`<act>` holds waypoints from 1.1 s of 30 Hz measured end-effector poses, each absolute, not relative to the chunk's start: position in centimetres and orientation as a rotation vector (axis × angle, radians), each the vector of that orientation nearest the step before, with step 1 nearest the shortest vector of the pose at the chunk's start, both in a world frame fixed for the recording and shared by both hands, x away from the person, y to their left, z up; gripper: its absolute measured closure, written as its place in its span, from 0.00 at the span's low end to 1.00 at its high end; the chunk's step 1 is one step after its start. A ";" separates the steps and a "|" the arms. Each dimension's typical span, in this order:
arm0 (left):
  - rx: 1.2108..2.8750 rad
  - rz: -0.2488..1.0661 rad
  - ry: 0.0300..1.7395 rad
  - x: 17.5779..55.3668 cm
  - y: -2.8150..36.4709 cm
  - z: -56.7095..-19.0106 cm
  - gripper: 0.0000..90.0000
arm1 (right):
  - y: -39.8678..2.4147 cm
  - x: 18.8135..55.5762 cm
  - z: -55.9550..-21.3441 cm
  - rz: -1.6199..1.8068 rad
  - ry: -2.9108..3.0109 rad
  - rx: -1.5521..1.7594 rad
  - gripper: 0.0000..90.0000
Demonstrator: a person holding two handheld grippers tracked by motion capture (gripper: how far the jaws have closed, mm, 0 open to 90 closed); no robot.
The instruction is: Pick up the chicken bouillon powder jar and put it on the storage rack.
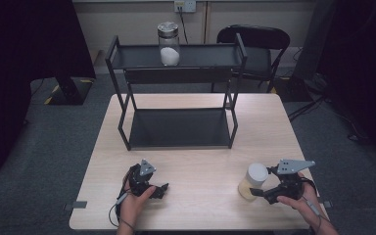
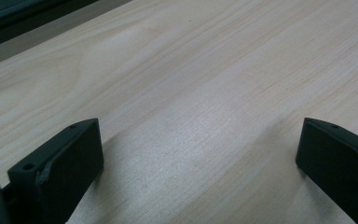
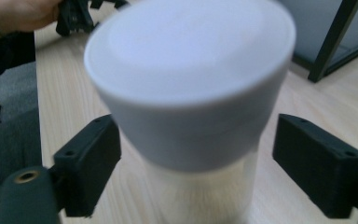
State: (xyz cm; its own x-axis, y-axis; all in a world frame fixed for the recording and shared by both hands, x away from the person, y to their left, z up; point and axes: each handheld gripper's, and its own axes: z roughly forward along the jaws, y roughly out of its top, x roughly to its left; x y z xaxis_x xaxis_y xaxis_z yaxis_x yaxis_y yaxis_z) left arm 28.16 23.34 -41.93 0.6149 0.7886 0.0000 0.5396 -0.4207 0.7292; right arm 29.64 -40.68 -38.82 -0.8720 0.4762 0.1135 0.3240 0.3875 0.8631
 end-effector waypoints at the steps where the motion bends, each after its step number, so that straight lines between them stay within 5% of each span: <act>1: 2.129 0.450 1.040 28.2 23.3 -41.9 0.00 | -40.5 29.7 -38.8 1.499 2.475 0.727 0.18; 9: 2.129 0.450 1.040 28.2 23.3 -41.9 0.00 | -39.4 30.3 -38.7 1.513 2.472 0.658 0.35; 33: 2.129 0.450 1.040 28.2 23.3 -41.9 0.00 | -35.4 31.8 -36.3 1.427 2.454 0.660 0.38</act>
State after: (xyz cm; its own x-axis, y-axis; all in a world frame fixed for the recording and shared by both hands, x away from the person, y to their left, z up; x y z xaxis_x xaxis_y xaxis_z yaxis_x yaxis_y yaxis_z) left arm 28.16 23.34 -41.93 0.6149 0.7886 0.0001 0.5397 -0.4209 0.7291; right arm 31.82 -35.36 -36.28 -0.8731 0.4866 0.0291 0.2660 0.4257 0.8649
